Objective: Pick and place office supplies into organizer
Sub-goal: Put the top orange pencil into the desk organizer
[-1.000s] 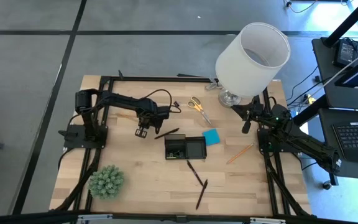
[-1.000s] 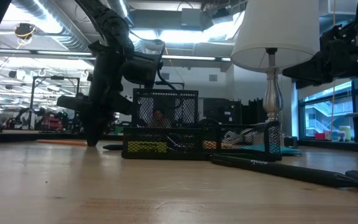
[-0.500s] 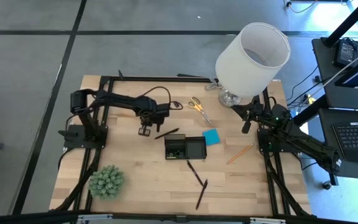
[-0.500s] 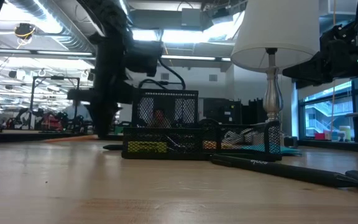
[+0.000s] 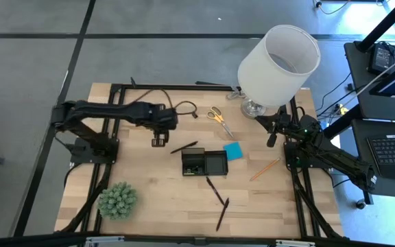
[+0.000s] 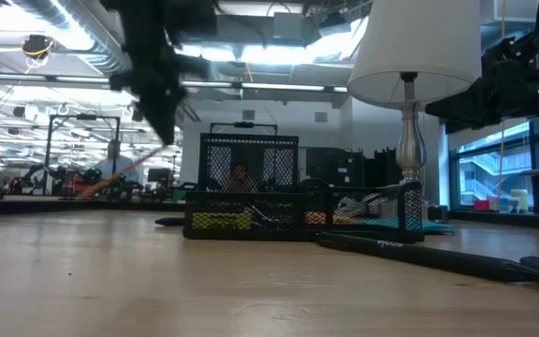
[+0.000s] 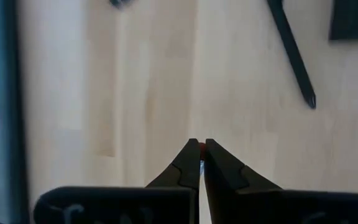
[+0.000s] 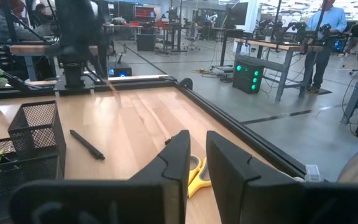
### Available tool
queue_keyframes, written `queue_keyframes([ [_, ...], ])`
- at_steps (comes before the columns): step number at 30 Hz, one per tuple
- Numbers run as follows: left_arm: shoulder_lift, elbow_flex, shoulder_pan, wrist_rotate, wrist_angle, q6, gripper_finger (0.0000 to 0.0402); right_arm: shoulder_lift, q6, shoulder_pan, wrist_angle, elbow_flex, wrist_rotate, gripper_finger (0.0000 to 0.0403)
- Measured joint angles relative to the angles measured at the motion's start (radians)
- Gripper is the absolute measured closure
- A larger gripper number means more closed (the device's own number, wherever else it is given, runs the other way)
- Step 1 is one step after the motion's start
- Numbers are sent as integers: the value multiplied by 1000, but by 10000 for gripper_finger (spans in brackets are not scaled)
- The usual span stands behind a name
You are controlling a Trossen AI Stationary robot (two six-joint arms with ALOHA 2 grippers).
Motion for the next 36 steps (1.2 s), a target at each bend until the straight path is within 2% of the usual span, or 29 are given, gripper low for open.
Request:
queue_keyframes([
  [8,-205,51,-50,-73,53,-132,398,0,1,0,0,0,0,345],
  [15,-313,78,-103,-68,293,-156,398,0,3,0,0,0,0,345],
  [18,-338,78,-120,-6,401,-173,398,0,8,0,0,0,0,345],
  [24,-326,78,-176,34,593,-200,398,0,4,0,0,0,0,345],
  [36,-153,78,-332,34,744,-199,398,0,22,0,0,0,0,345],
])
